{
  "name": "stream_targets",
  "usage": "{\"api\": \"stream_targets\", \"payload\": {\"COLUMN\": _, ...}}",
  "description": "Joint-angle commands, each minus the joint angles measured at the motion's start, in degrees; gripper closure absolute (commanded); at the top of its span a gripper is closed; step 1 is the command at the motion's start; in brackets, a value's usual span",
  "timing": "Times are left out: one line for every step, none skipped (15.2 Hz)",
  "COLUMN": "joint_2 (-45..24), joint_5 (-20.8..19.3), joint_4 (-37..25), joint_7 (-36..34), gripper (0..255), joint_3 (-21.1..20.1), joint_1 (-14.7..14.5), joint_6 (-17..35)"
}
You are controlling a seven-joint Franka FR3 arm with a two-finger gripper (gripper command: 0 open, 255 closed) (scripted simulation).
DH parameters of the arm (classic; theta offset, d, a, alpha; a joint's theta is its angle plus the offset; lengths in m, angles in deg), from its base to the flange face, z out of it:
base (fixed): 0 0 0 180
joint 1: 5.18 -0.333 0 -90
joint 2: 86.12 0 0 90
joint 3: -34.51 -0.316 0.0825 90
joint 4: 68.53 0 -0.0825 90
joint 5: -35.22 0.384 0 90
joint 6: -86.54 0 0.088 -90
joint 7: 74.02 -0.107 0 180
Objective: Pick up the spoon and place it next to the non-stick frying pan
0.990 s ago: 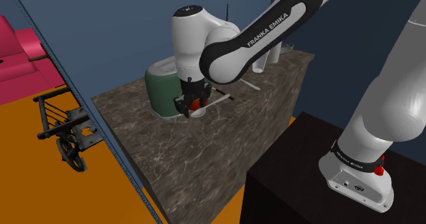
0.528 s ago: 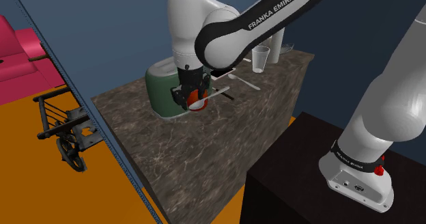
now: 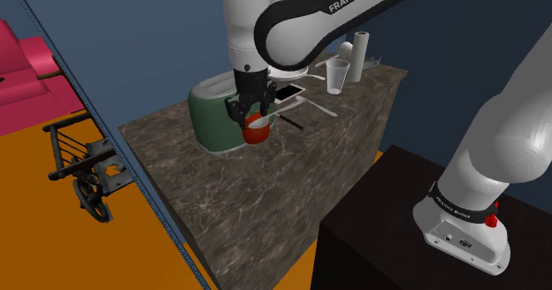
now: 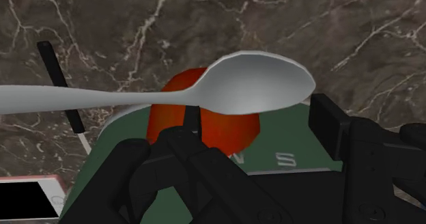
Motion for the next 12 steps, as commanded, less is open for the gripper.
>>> {"api": "stream_targets", "payload": {"joint_2": 1.92, "joint_5": 1.24, "joint_4": 1.96, "joint_7": 3.1, "gripper": 255, "joint_3": 1.46, "joint_1": 0.94, "joint_6": 0.53}}
{"api": "stream_targets", "payload": {"joint_2": 3.0, "joint_5": 1.89, "joint_4": 3.14, "joint_7": 4.84, "gripper": 255, "joint_3": 2.36, "joint_1": 1.44, "joint_6": 0.87}}
{"api": "stream_targets", "payload": {"joint_2": 4.01, "joint_5": 2.48, "joint_4": 4.25, "joint_7": 6.57, "gripper": 255, "joint_3": 3.28, "joint_1": 1.92, "joint_6": 1.18}}
{"api": "stream_targets", "payload": {"joint_2": 4.96, "joint_5": 3.0, "joint_4": 5.29, "joint_7": 8.28, "gripper": 255, "joint_3": 4.23, "joint_1": 2.39, "joint_6": 1.46}}
{"api": "stream_targets", "payload": {"joint_2": 5.84, "joint_5": 3.47, "joint_4": 6.27, "joint_7": 9.98, "gripper": 255, "joint_3": 5.17, "joint_1": 2.87, "joint_6": 1.72}}
{"api": "stream_targets", "payload": {"joint_2": 6.66, "joint_5": 3.87, "joint_4": 7.19, "joint_7": 11.66, "gripper": 255, "joint_3": 6.12, "joint_1": 3.36, "joint_6": 1.97}}
{"api": "stream_targets", "payload": {"joint_2": 7.41, "joint_5": 4.21, "joint_4": 8.03, "joint_7": 13.32, "gripper": 255, "joint_3": 7.12, "joint_1": 3.81, "joint_6": 2.19}}
{"api": "stream_targets", "payload": {"joint_2": 8.09, "joint_5": 4.49, "joint_4": 8.82, "joint_7": 14.96, "gripper": 255, "joint_3": 8.13, "joint_1": 4.26, "joint_6": 2.4}}
{"api": "stream_targets", "payload": {"joint_2": 8.71, "joint_5": 4.73, "joint_4": 9.53, "joint_7": 16.58, "gripper": 255, "joint_3": 9.15, "joint_1": 4.73, "joint_6": 2.59}}
{"api": "stream_targets", "payload": {"joint_2": 9.27, "joint_5": 4.92, "joint_4": 10.19, "joint_7": 18.19, "gripper": 255, "joint_3": 10.15, "joint_1": 5.22, "joint_6": 2.77}}
{"api": "stream_targets", "payload": {"joint_2": 9.76, "joint_5": 5.06, "joint_4": 10.77, "joint_7": 19.79, "gripper": 255, "joint_3": 11.18, "joint_1": 5.7, "joint_6": 2.94}}
{"api": "stream_targets", "payload": {"joint_2": 10.19, "joint_5": 5.17, "joint_4": 11.29, "joint_7": 21.38, "gripper": 255, "joint_3": 12.19, "joint_1": 6.2, "joint_6": 3.1}}
